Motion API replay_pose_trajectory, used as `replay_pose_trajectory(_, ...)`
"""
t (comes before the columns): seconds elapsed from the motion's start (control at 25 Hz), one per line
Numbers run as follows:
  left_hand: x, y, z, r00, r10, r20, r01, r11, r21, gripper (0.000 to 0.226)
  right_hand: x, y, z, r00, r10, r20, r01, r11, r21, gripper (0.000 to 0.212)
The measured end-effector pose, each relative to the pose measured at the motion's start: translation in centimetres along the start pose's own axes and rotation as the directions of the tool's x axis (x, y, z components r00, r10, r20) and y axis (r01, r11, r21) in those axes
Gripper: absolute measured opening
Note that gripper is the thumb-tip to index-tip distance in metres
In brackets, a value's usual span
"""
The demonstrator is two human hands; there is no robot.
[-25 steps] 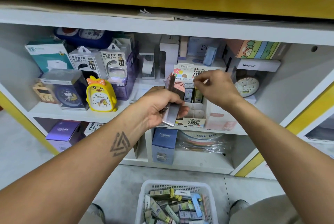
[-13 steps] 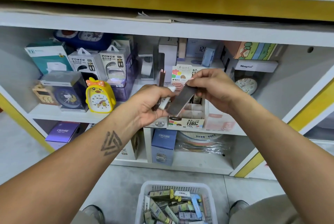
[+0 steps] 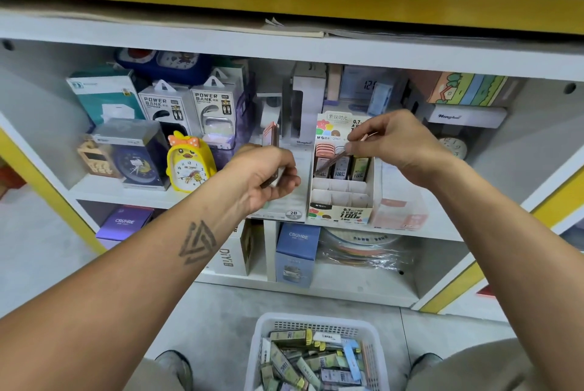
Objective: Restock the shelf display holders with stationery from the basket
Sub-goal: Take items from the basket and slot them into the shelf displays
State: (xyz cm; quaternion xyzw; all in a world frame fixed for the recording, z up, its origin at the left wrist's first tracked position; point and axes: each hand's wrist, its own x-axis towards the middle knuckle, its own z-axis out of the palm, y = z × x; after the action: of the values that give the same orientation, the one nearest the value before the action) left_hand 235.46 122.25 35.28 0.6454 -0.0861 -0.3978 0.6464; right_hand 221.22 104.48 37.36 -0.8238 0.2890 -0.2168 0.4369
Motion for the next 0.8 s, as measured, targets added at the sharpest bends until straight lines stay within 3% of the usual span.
replay_pose_trajectory(0.12,-0.1,-0.1,0.2,0.997,-0.018,0.073,0.016,0.999,0.030,0.008,0.3,0.3,1.2,0.997,-0.077,0.013,0.078,0.943,-0.324,0.016)
replay_pose_trajectory(0.2,-0.1,-0.2,0.4,0.992,-0.042,0.116,0.036,0.998,0.056,0.009,0.2,0.6,2.2,0.987,-0.162,0.012,0.152,0.893,-0.423,0.018)
replay_pose_trajectory(0.36,-0.1,-0.5,0.5,0.980,-0.095,0.177,0.084,0.994,0.072,0.011,0.4,1.5,3.7,0.972,-0.227,0.065,0.233,0.869,-0.436,0.008)
replay_pose_trajectory(0.48,-0.2,-0.5,0.5,0.980,-0.087,0.178,0.090,0.996,-0.007,0.013,0.8,1.6,4.0,0.980,-0.194,0.038,0.195,0.909,-0.369,0.017)
replay_pose_trajectory(0.6,-0.5,-0.3,0.5,0.982,-0.066,0.178,0.082,0.993,-0.083,0.020,0.5,1.8,4.6,0.971,-0.219,0.093,0.238,0.915,-0.326,0.012)
replay_pose_trajectory(0.72,-0.9,-0.2,0.6,0.979,-0.058,0.198,0.080,0.991,-0.103,0.029,0.3,1.8,4.9,0.926,-0.356,0.123,0.363,0.760,-0.539,0.016)
replay_pose_trajectory(0.8,-1.0,-0.1,0.7,0.977,-0.043,0.207,0.062,0.995,-0.084,0.036,0.5,1.1,4.5,0.938,-0.347,0.030,0.305,0.778,-0.549,0.020)
